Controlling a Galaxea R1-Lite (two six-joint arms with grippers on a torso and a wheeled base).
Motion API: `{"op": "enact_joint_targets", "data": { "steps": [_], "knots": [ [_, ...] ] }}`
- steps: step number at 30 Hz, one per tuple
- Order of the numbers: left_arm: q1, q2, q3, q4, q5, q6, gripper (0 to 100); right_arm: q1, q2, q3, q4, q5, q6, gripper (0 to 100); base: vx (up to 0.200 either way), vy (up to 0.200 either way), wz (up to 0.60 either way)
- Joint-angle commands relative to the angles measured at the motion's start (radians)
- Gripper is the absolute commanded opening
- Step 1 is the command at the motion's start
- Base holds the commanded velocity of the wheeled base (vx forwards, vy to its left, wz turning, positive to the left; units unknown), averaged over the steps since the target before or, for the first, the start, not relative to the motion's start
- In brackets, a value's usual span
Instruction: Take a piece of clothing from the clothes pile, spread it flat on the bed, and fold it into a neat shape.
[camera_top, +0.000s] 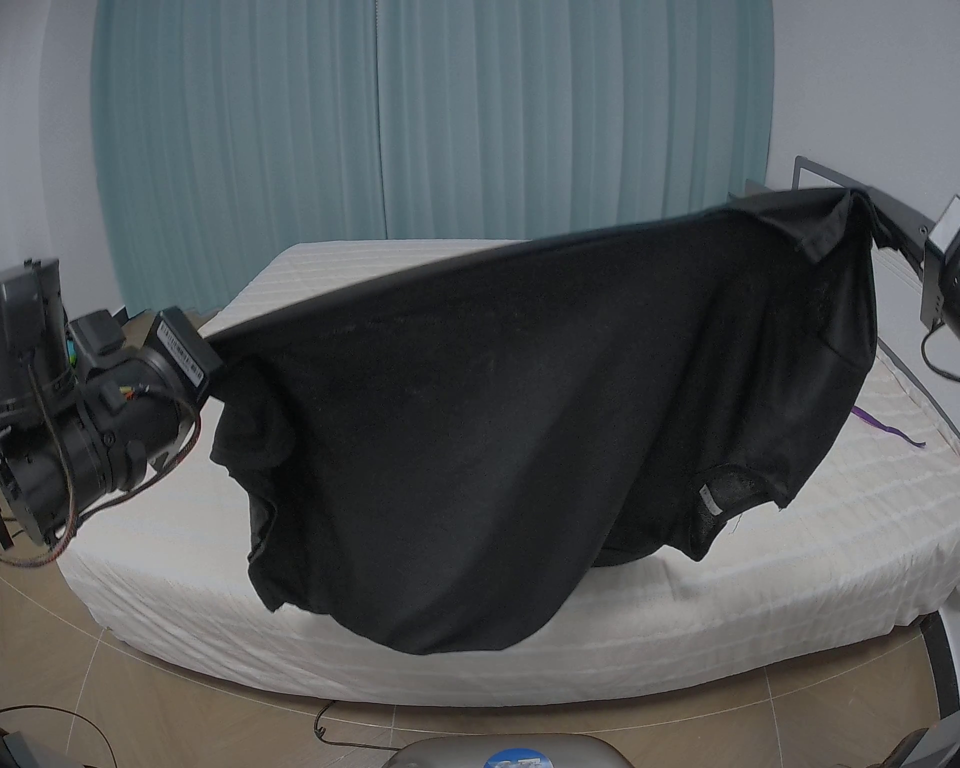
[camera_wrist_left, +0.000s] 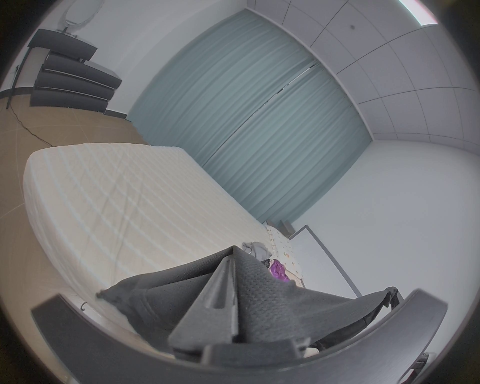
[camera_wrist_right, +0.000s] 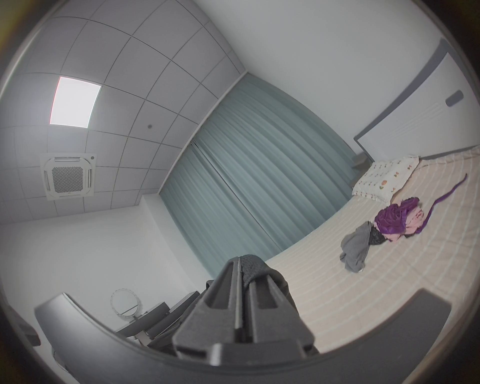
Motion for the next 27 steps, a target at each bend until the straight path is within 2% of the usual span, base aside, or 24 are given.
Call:
{"op": "enact_joint_targets", "data": {
  "steps": [1, 12, 17, 23, 27],
  "knots": [
    [0.023, 0.16, -0.158, 0.055, -0.003, 0.0, 0, -0.065, 0.209, -0.164, 0.033, -0.003, -0.011, 0, 0.2, 0.0, 0.0],
    [0.086, 0.444, -0.296, 0.006, -0.011, -0.007, 0, -0.09, 0.497, -0.268, -0.063, -0.001, -0.015, 0, 0.2, 0.0, 0.0],
    [0.109, 0.528, -0.363, 0.009, -0.046, -0.007, 0, -0.093, 0.607, -0.363, -0.065, -0.001, -0.057, 0, 0.2, 0.0, 0.0],
    [0.121, 0.649, -0.397, 0.013, -0.073, -0.009, 0, -0.081, 0.735, -0.411, -0.068, 0.002, -0.067, 0, 0.2, 0.0, 0.0],
    [0.146, 0.75, -0.448, 0.012, -0.072, -0.009, 0, -0.073, 0.847, -0.447, -0.099, 0.0, -0.069, 0, 0.0, 0.0, 0.0]
  ]
}}
